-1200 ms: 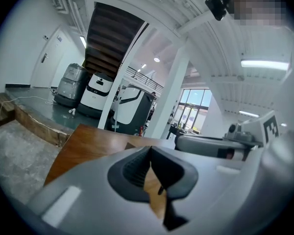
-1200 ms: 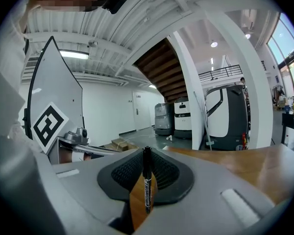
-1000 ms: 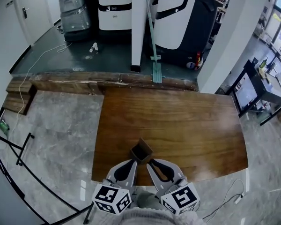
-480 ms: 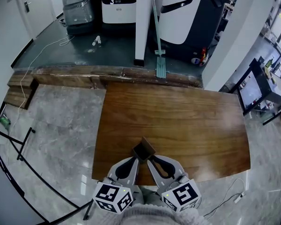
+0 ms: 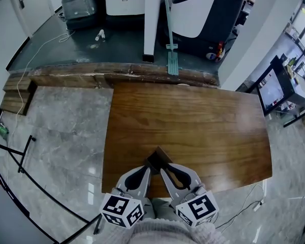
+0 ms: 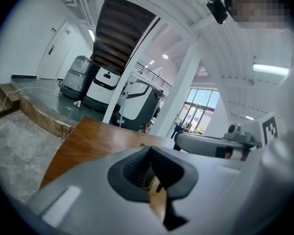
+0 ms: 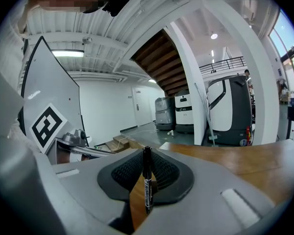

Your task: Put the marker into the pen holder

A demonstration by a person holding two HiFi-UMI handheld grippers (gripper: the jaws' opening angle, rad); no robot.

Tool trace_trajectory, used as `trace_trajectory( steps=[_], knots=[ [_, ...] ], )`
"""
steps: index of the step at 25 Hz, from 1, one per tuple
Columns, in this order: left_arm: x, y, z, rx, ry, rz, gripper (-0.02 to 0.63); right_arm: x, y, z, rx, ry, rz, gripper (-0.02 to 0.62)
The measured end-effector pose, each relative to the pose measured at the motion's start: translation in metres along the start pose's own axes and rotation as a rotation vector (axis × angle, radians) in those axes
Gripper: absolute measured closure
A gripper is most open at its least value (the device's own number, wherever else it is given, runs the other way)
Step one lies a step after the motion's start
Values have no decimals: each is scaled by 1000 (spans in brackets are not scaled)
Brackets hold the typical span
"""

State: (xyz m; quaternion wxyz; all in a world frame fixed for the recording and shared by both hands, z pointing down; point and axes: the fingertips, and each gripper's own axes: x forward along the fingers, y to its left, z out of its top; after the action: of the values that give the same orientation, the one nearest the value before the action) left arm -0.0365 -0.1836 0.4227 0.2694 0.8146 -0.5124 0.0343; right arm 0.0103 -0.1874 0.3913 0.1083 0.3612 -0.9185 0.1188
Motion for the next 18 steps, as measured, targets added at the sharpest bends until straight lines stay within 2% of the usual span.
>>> trace_trajectory(
  steps=[10, 18],
  knots=[
    [7, 3, 6, -25, 7, -23, 603, 12, -5, 12, -18, 2, -10, 554],
    [14, 17, 6, -12, 8, -21, 603, 27, -4, 2, -36, 8, -8, 554]
  ],
)
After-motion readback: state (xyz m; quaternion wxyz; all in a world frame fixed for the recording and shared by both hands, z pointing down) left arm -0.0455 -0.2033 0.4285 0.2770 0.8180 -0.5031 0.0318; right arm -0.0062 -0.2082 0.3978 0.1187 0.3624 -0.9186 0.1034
